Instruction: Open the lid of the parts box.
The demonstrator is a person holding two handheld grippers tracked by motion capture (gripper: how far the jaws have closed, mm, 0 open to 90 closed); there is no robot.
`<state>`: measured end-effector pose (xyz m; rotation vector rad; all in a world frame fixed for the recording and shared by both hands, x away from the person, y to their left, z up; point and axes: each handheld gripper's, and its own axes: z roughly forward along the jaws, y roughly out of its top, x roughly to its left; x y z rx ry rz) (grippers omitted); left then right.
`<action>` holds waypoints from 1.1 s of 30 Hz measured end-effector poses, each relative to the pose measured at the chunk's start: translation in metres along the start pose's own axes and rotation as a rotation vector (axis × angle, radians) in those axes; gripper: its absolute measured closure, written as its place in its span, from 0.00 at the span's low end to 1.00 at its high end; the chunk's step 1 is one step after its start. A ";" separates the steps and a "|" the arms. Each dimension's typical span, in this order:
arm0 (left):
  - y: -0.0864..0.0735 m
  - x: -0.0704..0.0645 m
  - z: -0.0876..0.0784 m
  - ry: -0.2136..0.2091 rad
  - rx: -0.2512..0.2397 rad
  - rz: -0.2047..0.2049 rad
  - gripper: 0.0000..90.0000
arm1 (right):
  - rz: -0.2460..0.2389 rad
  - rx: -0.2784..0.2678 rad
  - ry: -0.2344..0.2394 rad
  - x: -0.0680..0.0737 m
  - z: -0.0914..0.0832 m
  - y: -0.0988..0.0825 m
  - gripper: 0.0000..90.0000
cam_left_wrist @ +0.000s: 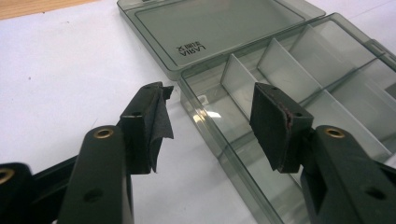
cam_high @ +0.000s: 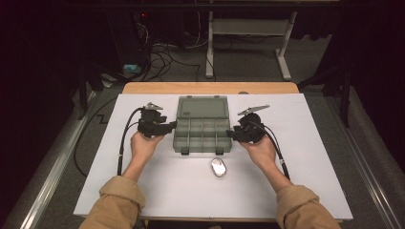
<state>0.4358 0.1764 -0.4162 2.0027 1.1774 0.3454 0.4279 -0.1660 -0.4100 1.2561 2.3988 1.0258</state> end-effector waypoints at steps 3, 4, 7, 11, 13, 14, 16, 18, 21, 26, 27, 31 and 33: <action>-0.005 -0.001 -0.004 0.015 -0.001 -0.004 0.51 | -0.004 -0.018 0.005 -0.001 -0.006 -0.004 0.64; -0.007 0.000 -0.005 0.018 -0.002 -0.004 0.50 | -0.006 -0.019 0.006 -0.003 -0.007 -0.005 0.64; -0.011 0.001 -0.009 0.014 -0.006 -0.014 0.50 | -0.002 -0.032 0.009 -0.005 -0.012 -0.009 0.64; -0.016 0.002 -0.013 0.014 -0.002 -0.013 0.50 | -0.002 -0.037 0.006 -0.007 -0.016 -0.014 0.63; -0.018 0.001 -0.014 0.016 -0.003 -0.006 0.50 | -0.003 -0.036 0.004 -0.009 -0.017 -0.016 0.63; -0.018 0.001 -0.015 0.017 -0.001 -0.001 0.50 | -0.002 -0.038 0.005 -0.009 -0.018 -0.017 0.63; -0.019 0.000 -0.016 0.017 -0.003 0.003 0.50 | 0.000 -0.042 0.006 -0.011 -0.020 -0.019 0.62; -0.021 0.000 -0.019 0.014 -0.008 0.005 0.50 | 0.003 -0.048 0.009 -0.012 -0.022 -0.022 0.62; -0.026 -0.002 -0.022 0.016 -0.013 0.009 0.50 | 0.002 -0.059 0.007 -0.014 -0.026 -0.026 0.61; -0.031 -0.005 -0.025 0.017 -0.016 0.022 0.49 | 0.008 -0.073 0.004 -0.019 -0.033 -0.034 0.59; -0.031 -0.005 -0.025 0.017 -0.016 0.022 0.49 | 0.008 -0.073 0.004 -0.019 -0.033 -0.034 0.59; -0.036 -0.006 -0.029 0.008 -0.030 0.025 0.48 | 0.011 -0.095 0.002 -0.023 -0.040 -0.041 0.58; -0.038 -0.007 -0.030 0.006 -0.028 0.030 0.48 | 0.012 -0.100 0.004 -0.024 -0.043 -0.044 0.58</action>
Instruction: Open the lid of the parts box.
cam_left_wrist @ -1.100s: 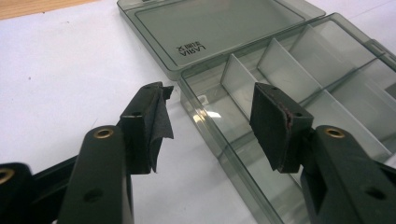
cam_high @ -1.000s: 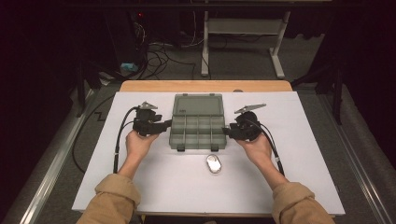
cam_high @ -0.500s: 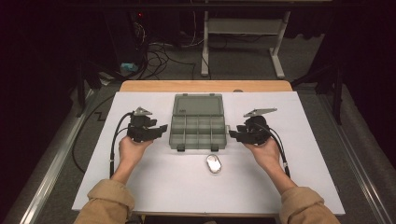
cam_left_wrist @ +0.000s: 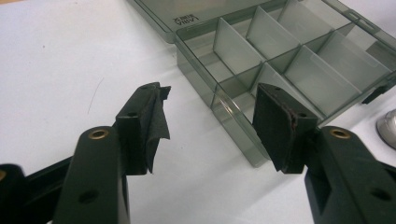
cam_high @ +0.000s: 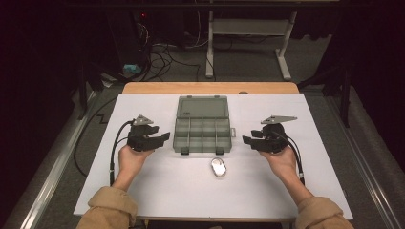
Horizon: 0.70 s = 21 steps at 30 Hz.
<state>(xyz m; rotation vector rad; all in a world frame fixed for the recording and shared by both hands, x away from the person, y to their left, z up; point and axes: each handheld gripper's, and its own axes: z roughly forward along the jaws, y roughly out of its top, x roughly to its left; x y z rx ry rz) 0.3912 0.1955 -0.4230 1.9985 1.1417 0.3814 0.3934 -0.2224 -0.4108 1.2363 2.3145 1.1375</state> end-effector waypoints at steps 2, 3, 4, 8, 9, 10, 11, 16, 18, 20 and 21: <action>-0.001 -0.001 -0.001 0.002 0.004 0.001 0.48 | -0.008 -0.008 -0.002 -0.001 -0.003 -0.003 0.57; -0.002 -0.001 -0.002 0.005 0.002 0.002 0.48 | -0.006 -0.004 -0.003 -0.002 -0.004 -0.004 0.57; -0.003 -0.001 -0.003 0.010 -0.004 0.004 0.47 | -0.009 -0.010 -0.003 -0.003 -0.005 -0.005 0.57; -0.008 -0.001 -0.005 0.018 -0.008 0.008 0.47 | 0.003 -0.022 -0.011 -0.006 -0.011 -0.010 0.56; -0.010 0.000 -0.007 0.020 -0.010 0.003 0.47 | -0.001 -0.025 -0.010 -0.007 -0.013 -0.011 0.56; -0.012 0.000 -0.008 0.021 -0.011 0.002 0.47 | -0.002 -0.025 -0.013 -0.008 -0.014 -0.012 0.56; -0.012 0.001 -0.009 0.022 -0.009 0.001 0.47 | -0.005 -0.026 -0.013 -0.008 -0.015 -0.013 0.56; -0.017 0.000 -0.014 0.018 -0.022 -0.011 0.47 | -0.013 -0.032 -0.019 -0.010 -0.023 -0.020 0.55; -0.018 -0.001 -0.016 0.014 -0.025 -0.009 0.47 | -0.016 -0.040 -0.023 -0.010 -0.026 -0.022 0.55; -0.020 -0.003 -0.018 0.013 -0.028 -0.006 0.47 | -0.016 -0.047 -0.022 -0.011 -0.030 -0.024 0.55; -0.021 -0.004 -0.019 0.009 -0.034 -0.005 0.47 | -0.015 -0.050 -0.021 -0.011 -0.031 -0.025 0.54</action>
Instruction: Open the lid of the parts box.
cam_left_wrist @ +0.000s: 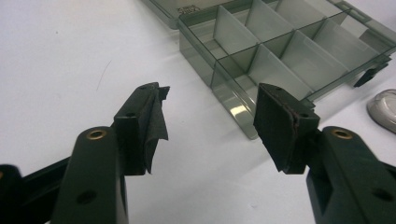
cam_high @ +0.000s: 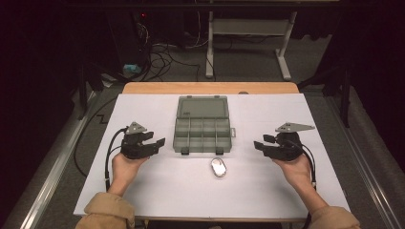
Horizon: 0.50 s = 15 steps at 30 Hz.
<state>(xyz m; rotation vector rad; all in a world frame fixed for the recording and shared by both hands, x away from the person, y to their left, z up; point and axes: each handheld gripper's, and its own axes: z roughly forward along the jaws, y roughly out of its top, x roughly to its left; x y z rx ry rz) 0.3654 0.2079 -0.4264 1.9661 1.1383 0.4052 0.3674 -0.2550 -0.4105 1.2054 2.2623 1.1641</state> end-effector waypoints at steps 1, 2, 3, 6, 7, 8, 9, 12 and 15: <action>-0.001 -0.001 -0.001 0.000 0.001 0.003 0.47 | -0.005 -0.002 0.001 0.000 -0.001 -0.001 0.54; -0.002 -0.001 -0.001 0.003 0.003 0.007 0.47 | -0.006 -0.004 0.002 0.000 -0.003 -0.003 0.54; -0.002 -0.001 -0.001 0.003 0.003 0.007 0.47 | -0.007 -0.008 0.001 0.000 -0.005 -0.005 0.54; -0.007 -0.002 -0.003 -0.002 -0.008 -0.001 0.46 | -0.002 -0.018 0.004 -0.002 -0.010 -0.009 0.53; -0.007 -0.002 -0.003 -0.002 -0.008 -0.001 0.46 | 0.001 -0.024 0.003 -0.002 -0.012 -0.011 0.53; -0.009 -0.002 -0.004 -0.003 -0.008 0.000 0.46 | 0.006 -0.024 0.002 -0.003 -0.014 -0.012 0.53; -0.010 -0.003 -0.006 -0.002 -0.004 0.000 0.46 | 0.004 -0.030 -0.001 -0.003 -0.015 -0.013 0.53; -0.013 -0.004 -0.009 -0.008 -0.019 0.000 0.45 | 0.005 -0.039 -0.002 -0.004 -0.018 -0.016 0.53; -0.015 -0.005 -0.011 -0.013 -0.027 -0.001 0.45 | 0.004 -0.047 -0.003 -0.004 -0.021 -0.020 0.52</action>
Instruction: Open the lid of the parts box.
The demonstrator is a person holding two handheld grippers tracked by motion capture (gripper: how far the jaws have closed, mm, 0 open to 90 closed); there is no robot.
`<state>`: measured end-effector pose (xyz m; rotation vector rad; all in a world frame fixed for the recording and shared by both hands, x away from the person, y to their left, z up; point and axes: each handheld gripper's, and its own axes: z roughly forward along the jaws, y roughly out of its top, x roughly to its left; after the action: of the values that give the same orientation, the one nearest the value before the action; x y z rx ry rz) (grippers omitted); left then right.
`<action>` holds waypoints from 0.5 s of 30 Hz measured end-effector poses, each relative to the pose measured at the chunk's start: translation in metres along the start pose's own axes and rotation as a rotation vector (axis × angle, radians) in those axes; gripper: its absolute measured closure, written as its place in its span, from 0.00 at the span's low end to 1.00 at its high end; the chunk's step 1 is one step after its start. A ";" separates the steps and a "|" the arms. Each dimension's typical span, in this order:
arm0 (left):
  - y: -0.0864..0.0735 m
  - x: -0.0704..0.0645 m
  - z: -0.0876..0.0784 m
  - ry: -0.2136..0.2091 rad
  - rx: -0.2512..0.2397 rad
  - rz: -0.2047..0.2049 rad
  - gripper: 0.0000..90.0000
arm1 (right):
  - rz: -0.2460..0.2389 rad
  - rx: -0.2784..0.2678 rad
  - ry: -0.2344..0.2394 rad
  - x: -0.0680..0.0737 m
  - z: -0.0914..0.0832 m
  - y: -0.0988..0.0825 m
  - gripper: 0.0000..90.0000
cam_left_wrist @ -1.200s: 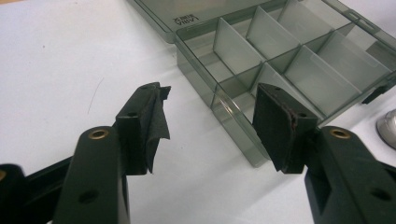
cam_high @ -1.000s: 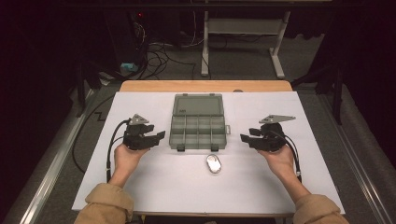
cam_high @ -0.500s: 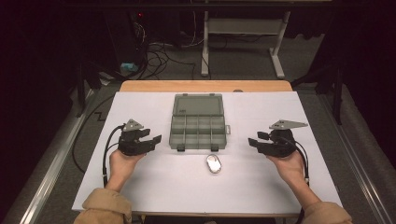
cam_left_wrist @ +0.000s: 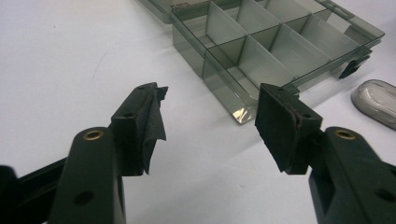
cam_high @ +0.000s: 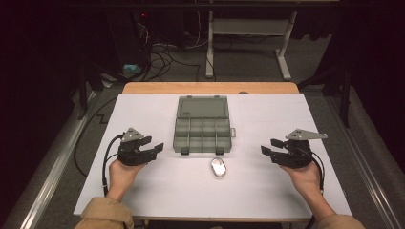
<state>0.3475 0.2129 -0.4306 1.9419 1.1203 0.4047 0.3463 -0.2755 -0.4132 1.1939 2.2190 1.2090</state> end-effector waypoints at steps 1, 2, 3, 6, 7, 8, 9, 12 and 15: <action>-0.001 -0.001 -0.001 -0.002 -0.003 0.003 0.45 | 0.003 -0.002 0.001 0.000 -0.001 -0.002 0.52; -0.001 -0.001 -0.001 -0.002 -0.004 0.006 0.45 | -0.002 -0.007 0.000 0.000 -0.003 -0.003 0.51; -0.002 -0.002 -0.002 -0.002 -0.006 0.009 0.45 | 0.002 -0.008 -0.001 0.000 -0.004 -0.005 0.51; -0.004 -0.004 -0.007 -0.004 -0.019 0.019 0.45 | 0.000 -0.024 -0.004 0.000 -0.010 -0.011 0.50; -0.005 -0.004 -0.008 -0.005 -0.026 0.018 0.44 | 0.002 -0.029 -0.003 0.000 -0.012 -0.013 0.49; -0.006 -0.004 -0.010 -0.005 -0.029 0.020 0.44 | 0.001 -0.035 -0.001 -0.001 -0.014 -0.015 0.49; -0.007 -0.004 -0.011 -0.004 -0.030 0.020 0.44 | 0.000 -0.039 0.000 -0.001 -0.016 -0.017 0.48; -0.009 -0.004 -0.014 -0.002 -0.035 0.021 0.44 | 0.009 -0.048 0.006 -0.001 -0.020 -0.024 0.48; -0.011 -0.005 -0.016 -0.005 -0.039 0.017 0.43 | 0.013 -0.058 0.004 -0.002 -0.024 -0.030 0.48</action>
<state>0.3284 0.2201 -0.4292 1.9187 1.0857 0.4276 0.3167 -0.2980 -0.4234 1.1867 2.1671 1.2729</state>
